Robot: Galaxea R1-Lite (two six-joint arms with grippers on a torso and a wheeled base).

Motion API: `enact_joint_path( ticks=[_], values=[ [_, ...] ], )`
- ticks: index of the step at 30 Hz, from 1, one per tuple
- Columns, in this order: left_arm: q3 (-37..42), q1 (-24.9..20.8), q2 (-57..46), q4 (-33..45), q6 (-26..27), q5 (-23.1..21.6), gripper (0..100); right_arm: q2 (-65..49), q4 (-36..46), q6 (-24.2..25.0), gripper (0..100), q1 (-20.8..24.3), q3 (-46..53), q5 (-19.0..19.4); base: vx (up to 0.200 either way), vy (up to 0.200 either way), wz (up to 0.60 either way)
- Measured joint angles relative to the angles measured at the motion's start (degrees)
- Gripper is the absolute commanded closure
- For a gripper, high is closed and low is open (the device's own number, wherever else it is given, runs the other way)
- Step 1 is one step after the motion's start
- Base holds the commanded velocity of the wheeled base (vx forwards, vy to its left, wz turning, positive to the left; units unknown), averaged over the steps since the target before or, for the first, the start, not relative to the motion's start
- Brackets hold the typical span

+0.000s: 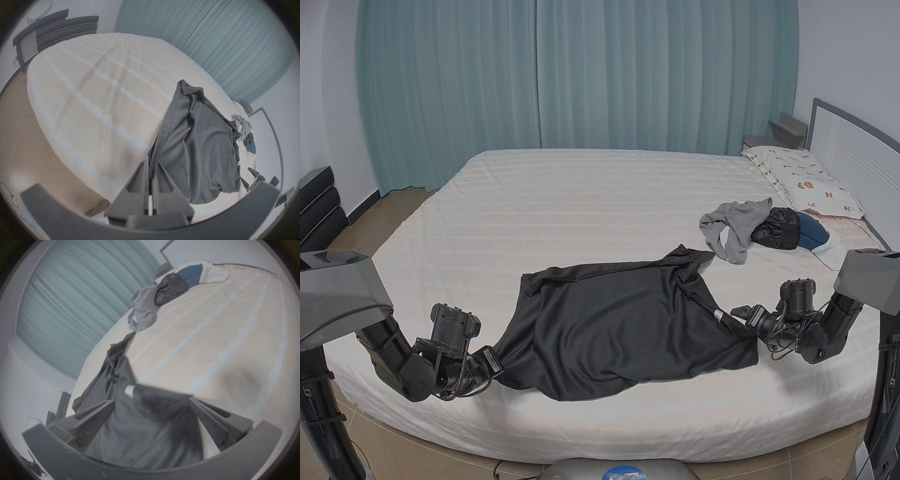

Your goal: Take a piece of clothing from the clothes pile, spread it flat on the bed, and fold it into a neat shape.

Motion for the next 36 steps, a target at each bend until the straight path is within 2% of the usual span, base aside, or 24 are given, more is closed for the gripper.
enact_joint_path(
  ticks=[4, 7, 12, 19, 20, 23, 30, 36],
  values=[
    [-0.1, 0.5, -0.1, 0.0, 0.1, 0.0, 100, -0.1, 0.1, -0.2, 0, -3.8, -1.0, 0.3, 0.000, 0.000, 0.00],
    [-0.2, 0.7, -0.4, 0.0, 0.1, 0.0, 100, -0.4, -0.2, -0.2, 0, -4.9, -1.2, 0.8, 0.000, 0.000, 0.00],
    [-0.2, 0.8, -0.5, -0.1, 0.1, -0.1, 100, -0.8, -0.4, -0.6, 0, -5.3, 0.3, 4.6, 0.000, 0.000, 0.00],
    [-0.2, 0.8, -0.6, -0.2, 0.1, -0.1, 100, -0.1, -0.7, -3.8, 0, -4.9, 2.1, 8.8, 0.000, 0.000, 0.00],
    [-0.2, 0.8, -0.7, -0.2, 0.1, -0.1, 100, 0.0, -0.8, -3.9, 100, -4.8, 2.3, 9.4, 0.000, 0.000, 0.00],
    [-0.3, 0.8, -0.7, -0.2, 0.1, -0.1, 100, 0.3, -0.6, -4.2, 100, -4.8, 2.6, 10.6, 0.000, 0.000, 0.00],
    [-0.7, 1.3, -0.7, -0.8, -0.2, -0.1, 100, 0.5, -0.8, -4.0, 100, -5.0, 2.1, 10.5, 0.000, 0.000, 0.00],
    [-1.7, 2.5, -0.7, -4.3, -1.4, -0.2, 100, 0.5, -1.1, -0.8, 100, -5.6, -0.9, 10.2, 0.000, 0.000, 0.00]
  ],
)
